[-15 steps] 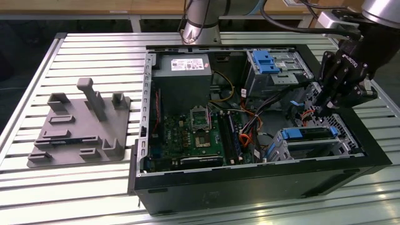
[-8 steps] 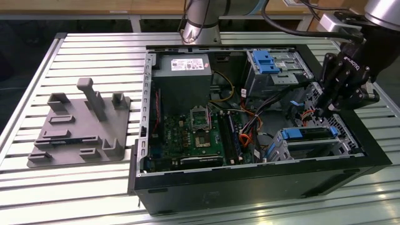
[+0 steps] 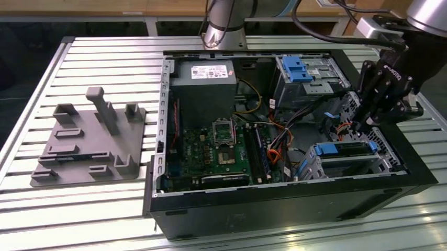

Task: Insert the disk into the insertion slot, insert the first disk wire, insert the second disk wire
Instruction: 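Insert the first disk wire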

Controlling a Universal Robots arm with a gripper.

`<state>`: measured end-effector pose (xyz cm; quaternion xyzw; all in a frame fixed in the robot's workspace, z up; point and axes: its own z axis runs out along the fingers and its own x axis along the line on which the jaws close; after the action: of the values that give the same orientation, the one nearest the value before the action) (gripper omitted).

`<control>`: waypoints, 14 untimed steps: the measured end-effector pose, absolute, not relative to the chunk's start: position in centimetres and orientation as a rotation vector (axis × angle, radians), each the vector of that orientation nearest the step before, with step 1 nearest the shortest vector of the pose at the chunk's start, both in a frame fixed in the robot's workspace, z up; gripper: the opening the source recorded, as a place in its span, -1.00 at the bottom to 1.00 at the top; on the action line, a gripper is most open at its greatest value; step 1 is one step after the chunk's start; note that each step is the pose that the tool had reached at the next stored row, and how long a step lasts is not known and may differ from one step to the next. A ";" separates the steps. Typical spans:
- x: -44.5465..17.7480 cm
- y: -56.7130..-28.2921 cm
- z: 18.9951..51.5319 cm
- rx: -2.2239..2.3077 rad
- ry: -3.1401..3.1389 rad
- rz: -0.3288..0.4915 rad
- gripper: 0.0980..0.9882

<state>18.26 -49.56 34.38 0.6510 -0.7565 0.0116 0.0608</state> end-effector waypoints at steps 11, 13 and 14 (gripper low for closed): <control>18.2 -49.6 34.2 1.970 -2.289 0.035 -0.82; 18.2 -49.6 34.2 1.970 -2.289 0.035 -0.85; 18.2 -49.6 34.2 1.970 -2.289 0.035 -0.85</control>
<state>18.23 -49.56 34.23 0.6510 -0.7565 0.0116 0.0608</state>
